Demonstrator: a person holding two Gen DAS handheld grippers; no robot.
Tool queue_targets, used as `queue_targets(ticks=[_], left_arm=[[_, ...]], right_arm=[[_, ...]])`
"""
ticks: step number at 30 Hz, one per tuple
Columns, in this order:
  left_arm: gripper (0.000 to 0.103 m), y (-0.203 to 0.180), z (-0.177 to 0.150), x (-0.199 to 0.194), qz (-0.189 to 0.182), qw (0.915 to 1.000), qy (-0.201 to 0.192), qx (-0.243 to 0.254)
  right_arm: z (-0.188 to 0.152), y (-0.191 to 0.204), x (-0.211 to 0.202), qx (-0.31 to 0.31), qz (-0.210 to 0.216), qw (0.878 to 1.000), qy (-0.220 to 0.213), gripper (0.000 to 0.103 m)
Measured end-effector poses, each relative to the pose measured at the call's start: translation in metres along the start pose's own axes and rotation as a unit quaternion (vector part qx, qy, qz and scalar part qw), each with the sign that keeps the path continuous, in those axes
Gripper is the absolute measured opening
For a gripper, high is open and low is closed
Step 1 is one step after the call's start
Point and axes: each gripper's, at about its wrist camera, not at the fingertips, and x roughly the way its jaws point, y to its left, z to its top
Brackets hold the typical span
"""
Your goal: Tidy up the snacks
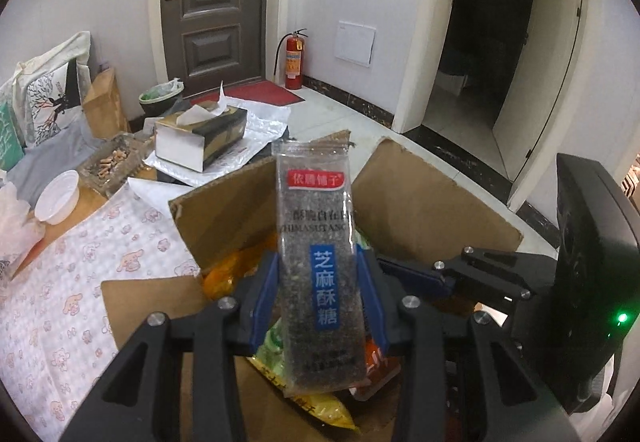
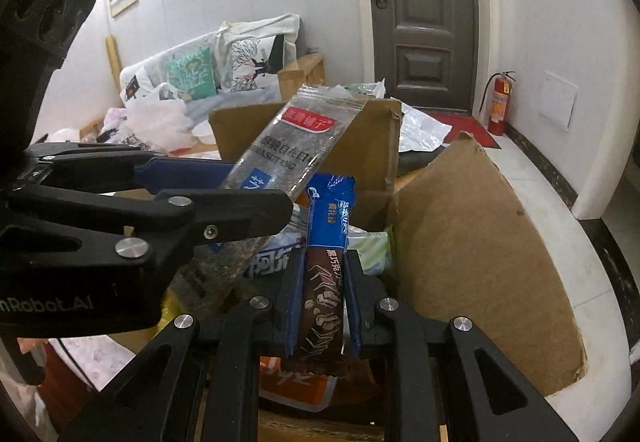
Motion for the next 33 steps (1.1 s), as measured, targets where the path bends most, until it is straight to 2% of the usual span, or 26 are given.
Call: queue_targets(ticks=[4,7,10,13,19,22,24,27,28,30,33], left_arm=[[0.038,0.0,-0.002,-0.002,-0.003,1.0,0.007,0.0],[0.038,0.0,-0.004,-0.005,-0.023,0.9997,0.013,0.0],[0.038,0.0,-0.005,-0.008,-0.01,0.9999,0.008,0.002],[0.055,0.003,-0.005,-0.015,-0.002,1.0,-0.003,-0.005],[0.074,0.01,-0.008,-0.038,0.015,0.9991,-0.037,-0.012],[0.084,0.014,-0.012,-0.054,0.034,0.9974,-0.061,-0.02],[0.088,0.019,-0.015,-0.066,0.052,0.995,-0.081,-0.026],[0.097,0.026,-0.022,-0.086,0.081,0.9898,-0.11,-0.04],[0.101,0.028,-0.025,-0.094,0.098,0.9866,-0.123,-0.044],[0.101,0.032,-0.031,-0.106,0.129,0.9811,-0.137,-0.047],[0.101,0.038,-0.041,-0.122,0.191,0.9683,-0.149,-0.063]], right_arm=[[-0.001,0.002,-0.004,-0.004,0.0,1.0,-0.001,0.016],[0.001,0.004,-0.005,-0.005,-0.008,1.0,-0.003,0.019],[0.0,0.001,-0.009,-0.002,-0.011,1.0,-0.006,0.02],[0.0,0.002,-0.011,-0.004,-0.012,1.0,-0.007,0.024],[0.001,0.003,-0.01,-0.006,-0.011,1.0,-0.009,0.032],[0.002,0.006,-0.016,-0.006,-0.006,1.0,-0.018,0.045],[0.005,0.008,-0.02,-0.01,-0.002,0.999,-0.03,0.061],[0.009,0.015,-0.031,-0.025,0.002,0.998,-0.054,0.072],[0.011,0.017,-0.035,-0.028,0.0,0.998,-0.063,0.075],[0.013,0.023,-0.043,-0.036,0.0,0.996,-0.082,0.088],[0.015,0.033,-0.057,-0.051,0.004,0.991,-0.122,0.097]])
